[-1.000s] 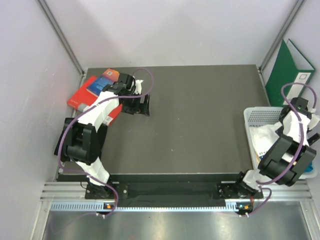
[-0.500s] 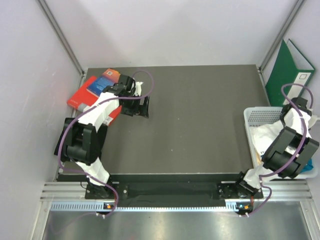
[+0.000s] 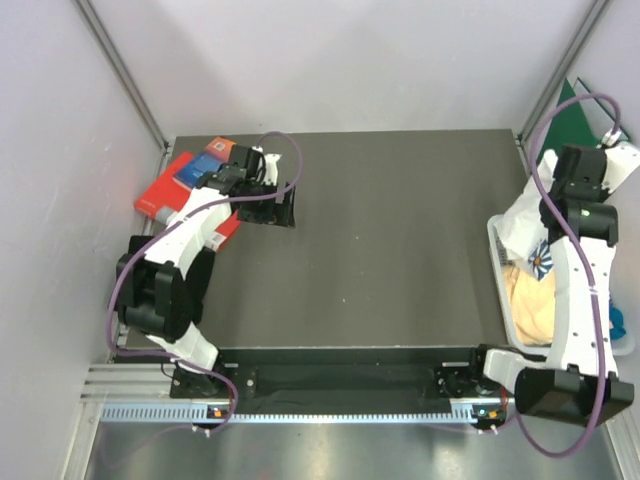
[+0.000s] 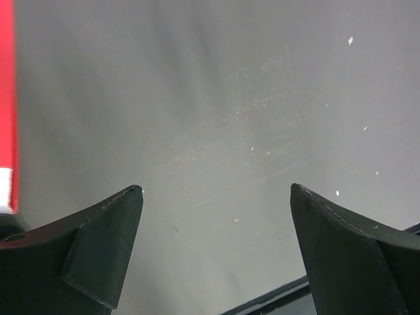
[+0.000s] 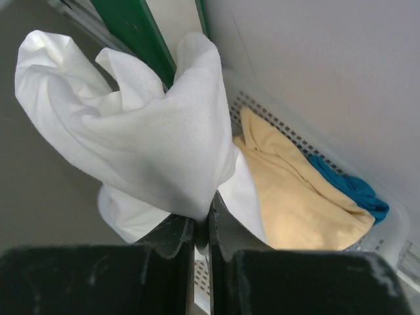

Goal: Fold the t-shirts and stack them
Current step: Move the tshirt to the center of the board

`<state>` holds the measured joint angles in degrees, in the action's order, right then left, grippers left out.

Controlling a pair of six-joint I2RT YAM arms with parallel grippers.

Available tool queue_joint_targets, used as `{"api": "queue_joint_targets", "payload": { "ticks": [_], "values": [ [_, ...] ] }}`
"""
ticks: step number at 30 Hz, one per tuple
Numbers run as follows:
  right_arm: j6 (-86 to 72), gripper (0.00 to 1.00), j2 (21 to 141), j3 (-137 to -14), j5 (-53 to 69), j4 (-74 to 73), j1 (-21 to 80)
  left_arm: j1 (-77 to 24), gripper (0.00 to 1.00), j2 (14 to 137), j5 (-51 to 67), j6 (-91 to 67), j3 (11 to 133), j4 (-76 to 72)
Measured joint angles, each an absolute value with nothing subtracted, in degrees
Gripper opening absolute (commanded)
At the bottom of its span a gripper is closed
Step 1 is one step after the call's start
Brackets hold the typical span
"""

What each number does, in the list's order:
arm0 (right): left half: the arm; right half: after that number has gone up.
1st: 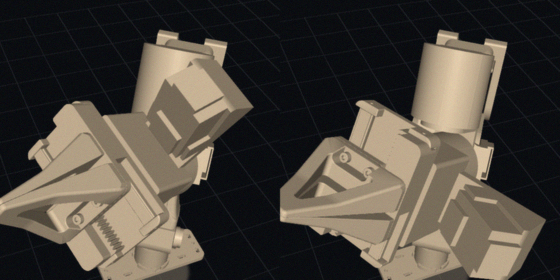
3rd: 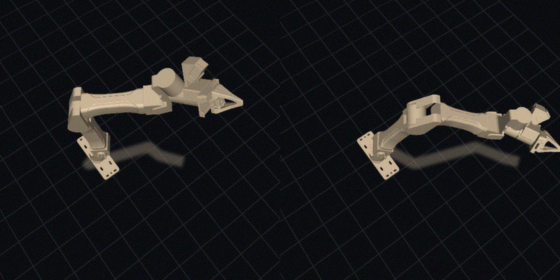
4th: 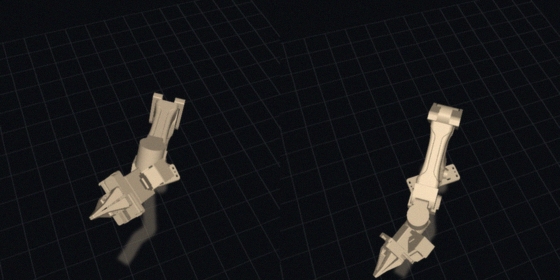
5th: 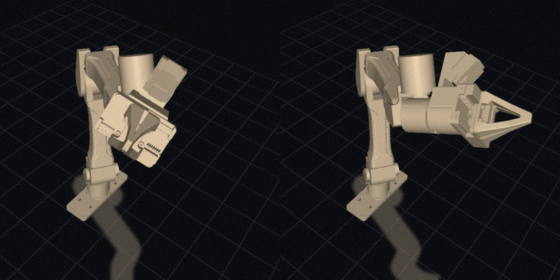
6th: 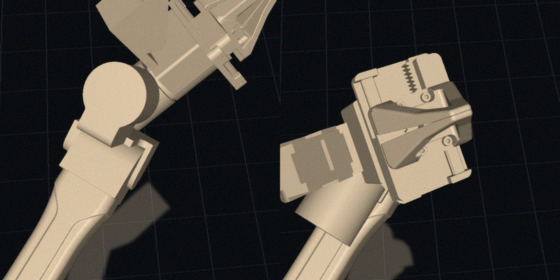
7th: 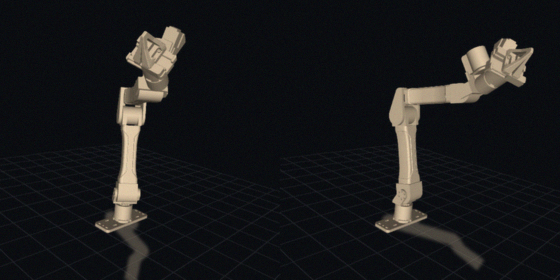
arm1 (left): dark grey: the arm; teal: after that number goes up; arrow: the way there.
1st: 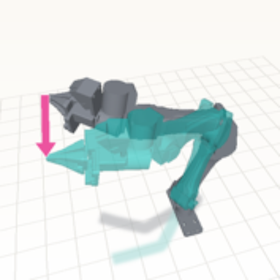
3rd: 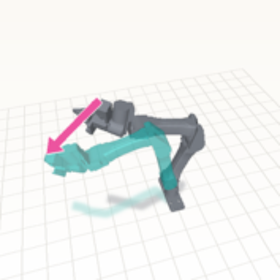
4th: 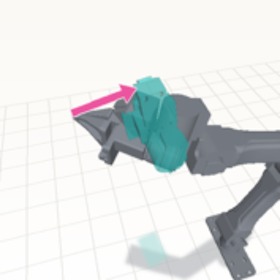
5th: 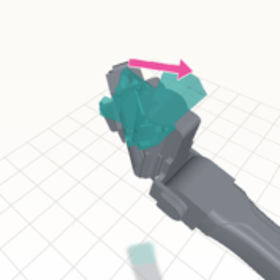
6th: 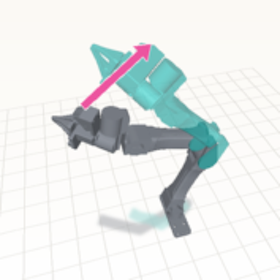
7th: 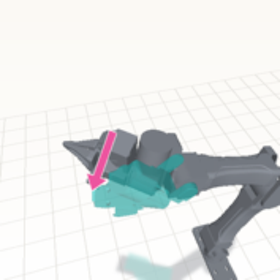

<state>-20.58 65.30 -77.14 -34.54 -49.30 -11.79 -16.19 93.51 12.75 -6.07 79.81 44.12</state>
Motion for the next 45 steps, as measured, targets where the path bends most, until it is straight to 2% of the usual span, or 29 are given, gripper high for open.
{"api": "queue_joint_targets", "payload": {
  "ticks": [4,8,16,19,23,28,35,39,45],
  "values": [
    [-19.9,0.00,64.0,-82.1,-34.0,-48.9,-7.7,-16.2,0.99,90.8,11.3,-6.4,79.8,42.7],
    [-18.3,0.00,67.0,-85.0,-30.9,-49.0,1.0,-16.2,0.99,88.9,7.8,-7.4,79.9,41.3],
    [-11.9,0.00,94.0,-102.9,-26.9,-50.7,32.3,-16.1,0.98,84.6,-7.1,-10.5,80.0,40.4],
    [-9.3,0.00,104.0,-111.8,-22.4,-52.0,40.8,-15.9,0.98,83.1,-12.1,-10.6,80.9,40.3],
    [-8.0,0.00,108.7,-115.6,-13.8,-51.9,46.7,-15.6,0.98,82.2,-16.6,-10.6,81.8,40.2],
    [-9.5,0.00,103.1,-105.4,-8.7,-47.4,46.0,-15.6,0.99,82.2,-19.3,-10.7,81.7,40.3],
    [-12.6,0.00,99.3,-90.4,-11.5,-46.4,34.0,-15.6,0.98,82.1,-18.9,-10.8,81.6,40.3],
    [-13.5,0.00,99.2,-90.8,-20.3,-51.0,33.0,-15.6,0.99,82.1,-18.9,-10.9,81.6,40.3],
    [-14.4,0.00,96.8,-99.9,-33.8,-54.8,33.6,-15.6,0.98,82.1,-18.9,-11.3,81.4,40.2]
  ]
}}
